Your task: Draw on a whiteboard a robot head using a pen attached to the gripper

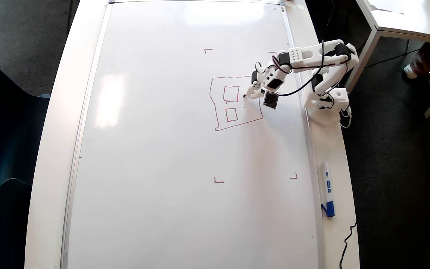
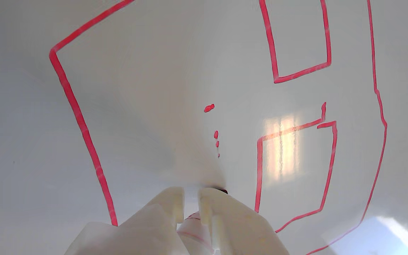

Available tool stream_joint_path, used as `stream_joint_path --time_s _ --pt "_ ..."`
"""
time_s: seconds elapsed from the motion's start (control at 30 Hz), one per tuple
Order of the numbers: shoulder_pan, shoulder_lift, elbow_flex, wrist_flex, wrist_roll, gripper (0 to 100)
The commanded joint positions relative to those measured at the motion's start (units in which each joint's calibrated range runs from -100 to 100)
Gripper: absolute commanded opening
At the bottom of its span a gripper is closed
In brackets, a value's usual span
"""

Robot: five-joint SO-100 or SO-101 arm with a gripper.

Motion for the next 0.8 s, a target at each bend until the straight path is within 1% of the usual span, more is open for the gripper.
stream_joint_path --time_s 0.0,0.27,0.4,0.63,0.77 --pt "0.4 -0.3 0.1 0.4 0.3 1" --pt "0.7 -0.8 1.2 0.6 0.4 1" --pt "0.7 -0.9 1.2 4.2 0.4 1" --pt "0.8 -1.0 1.2 5.4 0.4 1" --pt "0.8 -1.0 1.2 9.0 0.4 1"
